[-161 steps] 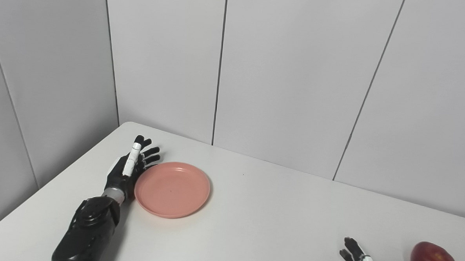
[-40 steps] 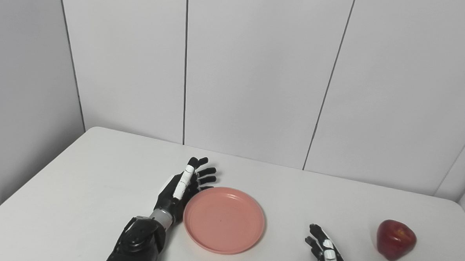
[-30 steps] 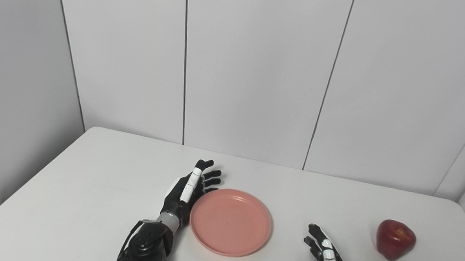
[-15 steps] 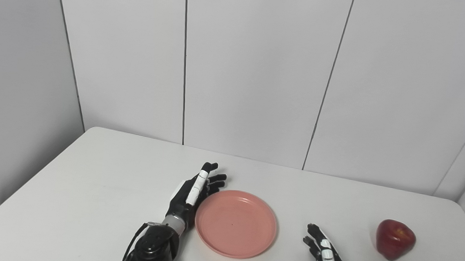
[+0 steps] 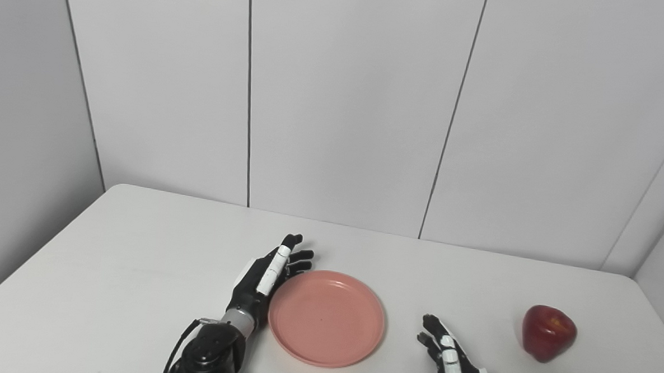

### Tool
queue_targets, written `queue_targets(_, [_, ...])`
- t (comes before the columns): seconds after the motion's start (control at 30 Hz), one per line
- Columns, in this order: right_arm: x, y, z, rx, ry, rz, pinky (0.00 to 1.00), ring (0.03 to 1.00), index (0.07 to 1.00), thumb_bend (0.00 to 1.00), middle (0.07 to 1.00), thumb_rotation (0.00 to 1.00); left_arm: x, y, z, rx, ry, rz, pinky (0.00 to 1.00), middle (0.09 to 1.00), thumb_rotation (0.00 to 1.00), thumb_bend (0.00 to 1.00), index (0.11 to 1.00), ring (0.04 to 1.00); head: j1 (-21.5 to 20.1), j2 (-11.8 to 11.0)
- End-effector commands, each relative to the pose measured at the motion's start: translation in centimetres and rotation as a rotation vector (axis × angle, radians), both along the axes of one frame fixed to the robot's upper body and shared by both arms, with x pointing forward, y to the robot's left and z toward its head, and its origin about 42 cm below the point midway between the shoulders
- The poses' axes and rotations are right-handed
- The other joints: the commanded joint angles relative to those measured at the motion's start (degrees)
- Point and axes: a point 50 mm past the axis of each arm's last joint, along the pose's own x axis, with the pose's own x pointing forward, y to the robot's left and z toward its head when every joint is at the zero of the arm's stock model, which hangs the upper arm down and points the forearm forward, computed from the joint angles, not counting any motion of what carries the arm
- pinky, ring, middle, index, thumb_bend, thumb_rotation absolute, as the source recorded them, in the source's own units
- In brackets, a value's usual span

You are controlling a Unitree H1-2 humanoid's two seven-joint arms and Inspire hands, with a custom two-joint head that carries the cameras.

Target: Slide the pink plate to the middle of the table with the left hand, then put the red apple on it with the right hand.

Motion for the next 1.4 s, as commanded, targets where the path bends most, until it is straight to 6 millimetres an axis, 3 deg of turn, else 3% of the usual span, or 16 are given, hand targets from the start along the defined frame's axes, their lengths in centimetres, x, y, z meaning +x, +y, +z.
queue_targets(0.0, [0.1, 2.4, -0.2, 0.021, 0.035, 0.067, 0.96, 0.871, 0.842, 0.68, 0.9, 1.0, 0.4, -0.7, 0.9, 0.011, -0.019, -0.045, 0.81, 0.798, 0.89, 0.87, 0.87, 0.808, -0.4, -0.1])
queue_targets(0.57, [0.4, 3.2, -0.5, 0.005, 0.034, 0.069, 0.94, 0.87, 0.83, 0.69, 0.888, 1.0, 0.9, -0.9, 1.8, -0.027, -0.017, -0.065, 0.83, 0.8, 0.88, 0.86, 0.874, 0.823, -2.1, -0.5])
queue_targets(0.93, [0.7, 4.2, -0.5, 0.001, 0.033, 0.07, 0.94, 0.871, 0.833, 0.69, 0.89, 1.0, 0.9, -0.6, 2.9, -0.039, -0.019, -0.09, 0.84, 0.819, 0.89, 0.85, 0.884, 0.831, -5.1, -0.1])
queue_targets(1.37, [0.7, 5.2, -0.2, -0.004, 0.025, 0.078, 0.95, 0.871, 0.836, 0.69, 0.89, 1.0, 0.8, 0.2, 2.8, -0.019, -0.007, -0.096, 0.82, 0.814, 0.9, 0.85, 0.884, 0.823, -8.7, 0.4])
